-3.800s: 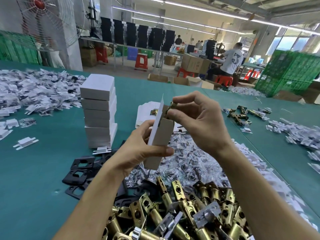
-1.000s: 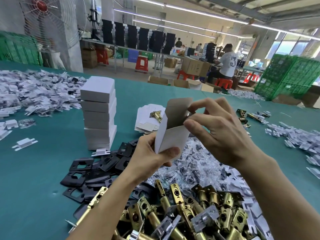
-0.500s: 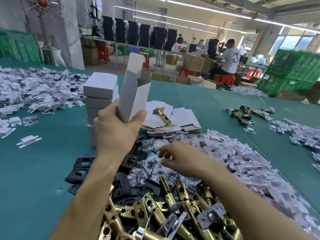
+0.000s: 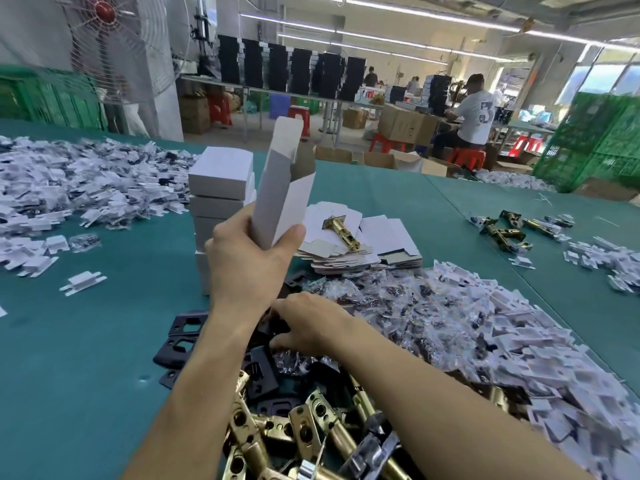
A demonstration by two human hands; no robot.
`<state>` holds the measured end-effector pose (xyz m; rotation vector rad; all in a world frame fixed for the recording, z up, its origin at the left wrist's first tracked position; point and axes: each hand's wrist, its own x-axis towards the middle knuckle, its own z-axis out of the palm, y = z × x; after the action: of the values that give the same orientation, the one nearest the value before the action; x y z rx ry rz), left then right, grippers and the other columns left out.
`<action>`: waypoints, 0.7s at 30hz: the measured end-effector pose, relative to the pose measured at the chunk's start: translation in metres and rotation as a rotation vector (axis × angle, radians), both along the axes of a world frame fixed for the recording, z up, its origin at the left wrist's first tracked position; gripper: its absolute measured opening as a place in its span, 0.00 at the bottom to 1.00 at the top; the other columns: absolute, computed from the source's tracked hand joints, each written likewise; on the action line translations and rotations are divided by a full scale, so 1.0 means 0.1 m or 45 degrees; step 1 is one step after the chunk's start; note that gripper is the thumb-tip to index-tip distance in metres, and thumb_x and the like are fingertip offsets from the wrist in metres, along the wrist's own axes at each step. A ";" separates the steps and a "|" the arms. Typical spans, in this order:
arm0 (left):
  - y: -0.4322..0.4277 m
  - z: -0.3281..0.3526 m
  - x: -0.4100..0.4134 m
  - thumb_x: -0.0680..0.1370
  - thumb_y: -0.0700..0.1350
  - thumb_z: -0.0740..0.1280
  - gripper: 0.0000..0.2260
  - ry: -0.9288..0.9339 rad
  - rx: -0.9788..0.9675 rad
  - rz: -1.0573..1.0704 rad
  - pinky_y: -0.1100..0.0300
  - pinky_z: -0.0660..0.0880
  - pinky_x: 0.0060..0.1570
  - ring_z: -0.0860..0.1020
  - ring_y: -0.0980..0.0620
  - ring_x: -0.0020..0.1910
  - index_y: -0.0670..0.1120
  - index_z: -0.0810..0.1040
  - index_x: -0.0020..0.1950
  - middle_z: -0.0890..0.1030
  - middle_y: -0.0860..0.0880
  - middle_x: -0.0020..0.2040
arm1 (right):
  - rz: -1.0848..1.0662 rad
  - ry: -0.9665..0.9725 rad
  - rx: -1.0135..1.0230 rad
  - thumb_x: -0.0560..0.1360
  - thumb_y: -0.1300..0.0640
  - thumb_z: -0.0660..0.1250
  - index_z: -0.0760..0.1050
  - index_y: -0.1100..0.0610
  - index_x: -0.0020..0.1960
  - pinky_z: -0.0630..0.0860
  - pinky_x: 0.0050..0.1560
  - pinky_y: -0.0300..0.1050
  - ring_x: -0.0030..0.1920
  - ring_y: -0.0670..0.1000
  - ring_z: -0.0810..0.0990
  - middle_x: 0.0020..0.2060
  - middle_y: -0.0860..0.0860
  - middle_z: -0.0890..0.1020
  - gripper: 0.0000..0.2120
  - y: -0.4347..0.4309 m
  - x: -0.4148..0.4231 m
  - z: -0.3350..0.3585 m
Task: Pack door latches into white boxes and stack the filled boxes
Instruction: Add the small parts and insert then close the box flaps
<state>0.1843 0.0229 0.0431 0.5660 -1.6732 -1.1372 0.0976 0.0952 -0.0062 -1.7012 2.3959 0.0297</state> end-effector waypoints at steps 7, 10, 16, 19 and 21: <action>0.05 0.02 0.00 0.70 0.46 0.80 0.09 0.042 0.126 -0.156 0.52 0.82 0.30 0.84 0.52 0.34 0.56 0.82 0.45 0.85 0.55 0.39 | -0.322 -0.178 -0.366 0.80 0.62 0.60 0.80 0.56 0.55 0.80 0.49 0.57 0.47 0.61 0.82 0.48 0.59 0.82 0.11 0.17 -0.08 0.19; 0.05 0.01 0.00 0.70 0.45 0.80 0.11 0.038 0.187 -0.224 0.51 0.83 0.33 0.84 0.50 0.36 0.48 0.84 0.51 0.86 0.52 0.42 | -0.579 -0.467 -0.720 0.82 0.64 0.58 0.80 0.57 0.61 0.84 0.39 0.49 0.38 0.53 0.83 0.45 0.56 0.83 0.14 0.42 -0.23 0.46; 0.13 -0.04 -0.03 0.69 0.42 0.80 0.14 -0.017 0.109 -0.452 0.44 0.83 0.35 0.82 0.43 0.39 0.57 0.83 0.47 0.84 0.50 0.42 | -0.809 -0.997 -1.235 0.84 0.64 0.56 0.75 0.51 0.58 0.79 0.26 0.45 0.34 0.59 0.86 0.52 0.64 0.77 0.12 1.11 -0.37 1.10; 0.18 -0.09 -0.07 0.69 0.39 0.80 0.12 -0.079 0.120 -0.564 0.44 0.81 0.36 0.79 0.48 0.36 0.52 0.84 0.47 0.82 0.47 0.42 | -0.617 -1.082 -1.304 0.81 0.65 0.62 0.69 0.56 0.64 0.78 0.23 0.45 0.35 0.60 0.86 0.50 0.63 0.80 0.13 1.33 -0.29 1.37; 0.20 -0.12 -0.07 0.69 0.39 0.80 0.12 -0.112 0.133 -0.626 0.47 0.81 0.35 0.78 0.49 0.35 0.50 0.84 0.47 0.82 0.47 0.42 | -0.469 -0.992 -1.317 0.79 0.65 0.65 0.68 0.56 0.60 0.79 0.23 0.48 0.34 0.61 0.85 0.49 0.61 0.81 0.12 1.37 -0.17 1.52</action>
<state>0.1769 0.0429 0.0315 0.2739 -1.8953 -1.5759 0.0802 0.2320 0.1455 -1.0775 2.0738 -1.7930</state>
